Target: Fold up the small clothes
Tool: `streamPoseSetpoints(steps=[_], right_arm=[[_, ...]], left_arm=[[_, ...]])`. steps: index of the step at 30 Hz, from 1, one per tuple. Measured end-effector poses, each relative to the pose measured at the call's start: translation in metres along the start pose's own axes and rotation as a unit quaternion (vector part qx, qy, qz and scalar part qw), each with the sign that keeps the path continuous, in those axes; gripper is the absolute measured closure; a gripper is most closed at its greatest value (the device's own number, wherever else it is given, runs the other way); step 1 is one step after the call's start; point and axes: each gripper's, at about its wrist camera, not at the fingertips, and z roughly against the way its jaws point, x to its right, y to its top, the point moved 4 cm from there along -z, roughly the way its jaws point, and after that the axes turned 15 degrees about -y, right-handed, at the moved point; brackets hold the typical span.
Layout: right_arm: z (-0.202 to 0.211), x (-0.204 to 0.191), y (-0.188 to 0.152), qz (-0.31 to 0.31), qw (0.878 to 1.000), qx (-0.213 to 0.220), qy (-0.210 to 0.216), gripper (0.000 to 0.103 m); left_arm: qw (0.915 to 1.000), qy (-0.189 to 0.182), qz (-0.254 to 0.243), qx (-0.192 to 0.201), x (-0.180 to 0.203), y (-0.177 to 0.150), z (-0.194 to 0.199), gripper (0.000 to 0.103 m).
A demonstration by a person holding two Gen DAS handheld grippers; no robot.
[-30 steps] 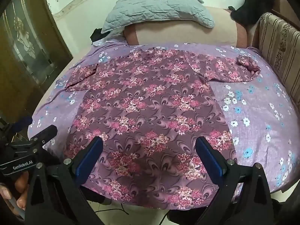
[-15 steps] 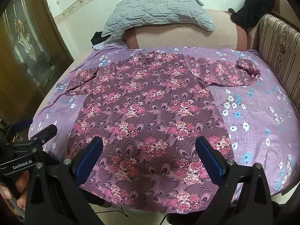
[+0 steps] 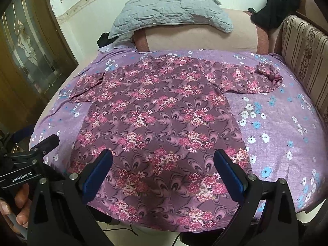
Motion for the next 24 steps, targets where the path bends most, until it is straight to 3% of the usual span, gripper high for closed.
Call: streamPoseSetpoints(steps=[24], right_arm=[[0.0006,0.0007,0.0086,0.002,1.0,0.003,0.001,0.004]], left_arm=[[1.0,-0.007,0.002,-0.005,0.0001,0.0079,-0.0043,0.001]])
